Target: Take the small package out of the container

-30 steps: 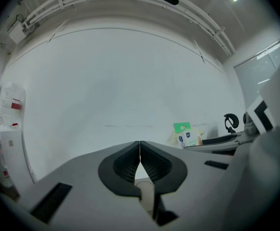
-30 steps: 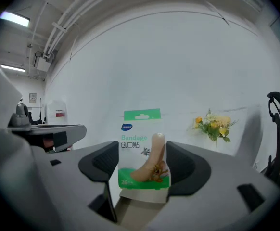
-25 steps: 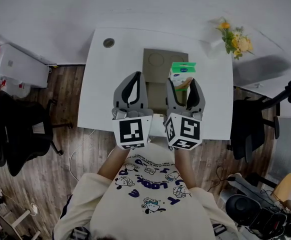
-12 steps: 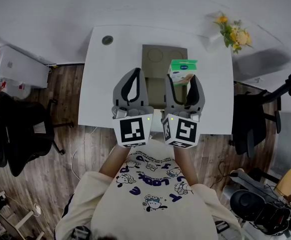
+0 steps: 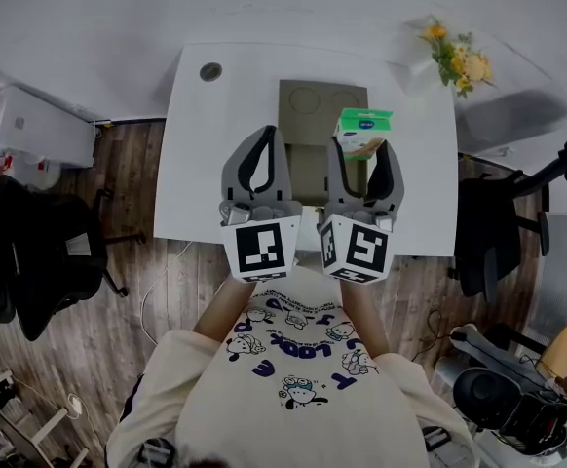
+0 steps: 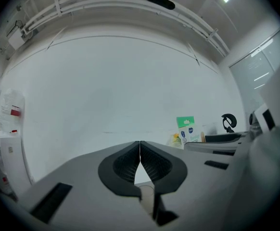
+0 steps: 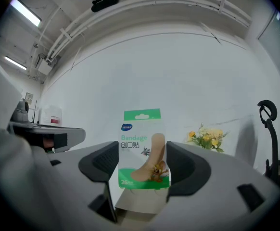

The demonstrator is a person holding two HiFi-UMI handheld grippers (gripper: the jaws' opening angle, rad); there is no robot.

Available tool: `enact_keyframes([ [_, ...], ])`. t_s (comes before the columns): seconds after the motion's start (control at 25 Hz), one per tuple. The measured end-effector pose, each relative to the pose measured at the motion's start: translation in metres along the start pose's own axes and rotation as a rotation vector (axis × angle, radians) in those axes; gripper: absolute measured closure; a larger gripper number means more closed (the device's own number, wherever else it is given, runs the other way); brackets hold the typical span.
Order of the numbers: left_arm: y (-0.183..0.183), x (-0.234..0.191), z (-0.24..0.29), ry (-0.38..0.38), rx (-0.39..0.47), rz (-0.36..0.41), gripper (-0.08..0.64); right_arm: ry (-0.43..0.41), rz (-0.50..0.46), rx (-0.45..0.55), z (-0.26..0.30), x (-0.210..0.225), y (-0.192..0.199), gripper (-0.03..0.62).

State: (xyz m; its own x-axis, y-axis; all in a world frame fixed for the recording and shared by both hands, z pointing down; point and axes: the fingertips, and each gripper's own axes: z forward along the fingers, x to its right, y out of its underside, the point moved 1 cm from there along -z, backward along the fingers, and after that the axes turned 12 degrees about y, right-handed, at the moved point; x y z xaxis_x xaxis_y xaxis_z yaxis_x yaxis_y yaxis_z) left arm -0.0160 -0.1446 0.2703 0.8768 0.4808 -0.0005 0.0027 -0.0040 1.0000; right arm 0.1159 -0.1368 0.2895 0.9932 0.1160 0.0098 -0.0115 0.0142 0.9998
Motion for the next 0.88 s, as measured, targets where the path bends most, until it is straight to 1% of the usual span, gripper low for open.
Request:
enact_keyframes([
  [0.44, 0.0043, -0.0037, 0.0022, -0.007, -0.004, -0.005, 0.545, -0.007, -0.006, -0.023, 0.0043, -0.0025, 0.0055, 0.299],
  [0.88, 0.0053, -0.0057, 0.0033, -0.006, -0.007, -0.013, 0.545, 0.006, -0.008, -0.016, 0.0053, -0.0018, 0.0043, 0.299],
])
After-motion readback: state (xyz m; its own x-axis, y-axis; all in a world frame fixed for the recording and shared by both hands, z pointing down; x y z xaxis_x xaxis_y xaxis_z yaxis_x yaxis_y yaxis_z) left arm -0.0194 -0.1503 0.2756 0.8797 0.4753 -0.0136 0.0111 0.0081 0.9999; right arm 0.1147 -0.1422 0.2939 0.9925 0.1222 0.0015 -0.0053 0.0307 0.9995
